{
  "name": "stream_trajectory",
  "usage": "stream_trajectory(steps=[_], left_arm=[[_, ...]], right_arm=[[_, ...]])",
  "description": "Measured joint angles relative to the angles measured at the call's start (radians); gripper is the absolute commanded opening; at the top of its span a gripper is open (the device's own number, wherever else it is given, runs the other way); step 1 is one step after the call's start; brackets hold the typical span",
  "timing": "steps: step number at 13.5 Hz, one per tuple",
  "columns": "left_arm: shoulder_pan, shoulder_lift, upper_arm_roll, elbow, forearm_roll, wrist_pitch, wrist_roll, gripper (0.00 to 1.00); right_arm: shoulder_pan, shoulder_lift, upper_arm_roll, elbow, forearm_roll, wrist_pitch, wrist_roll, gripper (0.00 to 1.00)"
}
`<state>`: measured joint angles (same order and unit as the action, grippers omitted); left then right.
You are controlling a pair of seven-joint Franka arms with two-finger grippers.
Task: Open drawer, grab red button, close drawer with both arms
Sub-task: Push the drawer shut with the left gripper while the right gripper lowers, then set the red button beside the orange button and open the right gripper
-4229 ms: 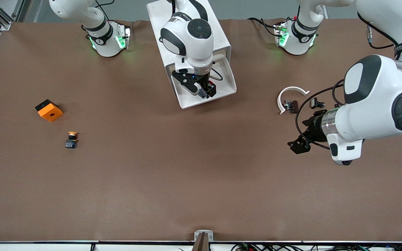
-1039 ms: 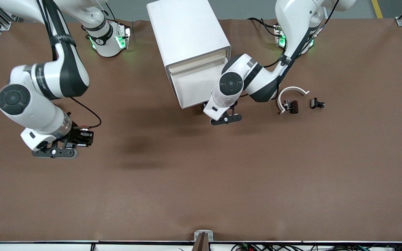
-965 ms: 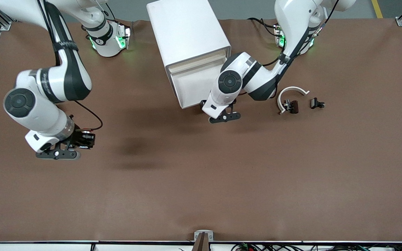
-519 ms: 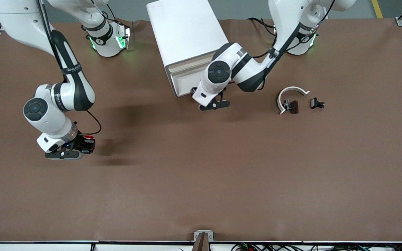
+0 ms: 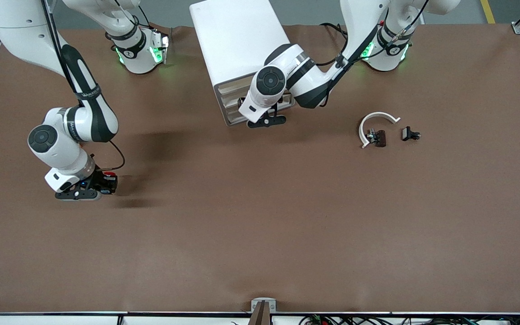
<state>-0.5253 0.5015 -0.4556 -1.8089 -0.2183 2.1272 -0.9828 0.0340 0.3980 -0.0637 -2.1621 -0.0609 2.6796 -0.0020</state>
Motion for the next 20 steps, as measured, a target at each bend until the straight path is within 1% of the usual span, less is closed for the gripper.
stream_trajectory(steps=[3, 6, 8, 11, 12, 13, 14, 16, 19, 20], left_arm=[[0.001, 0.002, -0.001, -0.001, -0.037, 0.0, 0.0, 1.0], [0.025, 0.0, 0.0, 0.02, -0.048, 0.005, -0.003, 1.0], [0.074, -0.003, 0.001, 0.057, -0.048, -0.002, -0.004, 1.0], [0.182, -0.013, 0.003, 0.136, -0.042, -0.067, 0.002, 1.0], [0.222, -0.019, 0.003, 0.158, -0.024, -0.083, 0.013, 1.0], [0.257, -0.026, 0.003, 0.172, 0.005, -0.093, 0.027, 1.0], [0.283, -0.029, 0.003, 0.183, 0.043, -0.097, 0.038, 1.0], [0.324, -0.03, 0.004, 0.204, 0.115, -0.097, 0.041, 1.0], [0.395, -0.036, 0.004, 0.237, 0.156, -0.097, 0.061, 1.0], [0.418, -0.042, 0.004, 0.242, 0.189, -0.097, 0.072, 1.0]], right_arm=[[-0.009, 0.016, 0.001, -0.03, 0.0, 0.04, 0.0, 0.0], [-0.026, 0.035, 0.003, -0.035, 0.0, 0.051, 0.0, 0.0], [-0.031, 0.052, 0.005, -0.034, 0.012, 0.073, 0.0, 0.0], [-0.031, 0.068, 0.013, -0.034, 0.027, 0.085, 0.001, 0.0], [-0.031, 0.069, 0.017, -0.033, 0.029, 0.086, 0.001, 0.05], [-0.031, 0.069, 0.019, -0.033, 0.032, 0.087, 0.001, 0.64], [-0.031, 0.069, 0.02, -0.033, 0.035, 0.087, 0.001, 1.0], [-0.032, 0.069, 0.021, -0.03, 0.037, 0.088, 0.001, 1.0], [-0.033, 0.069, 0.021, -0.025, 0.039, 0.09, 0.001, 1.0], [-0.033, 0.069, 0.021, -0.021, 0.039, 0.09, 0.001, 1.0]])
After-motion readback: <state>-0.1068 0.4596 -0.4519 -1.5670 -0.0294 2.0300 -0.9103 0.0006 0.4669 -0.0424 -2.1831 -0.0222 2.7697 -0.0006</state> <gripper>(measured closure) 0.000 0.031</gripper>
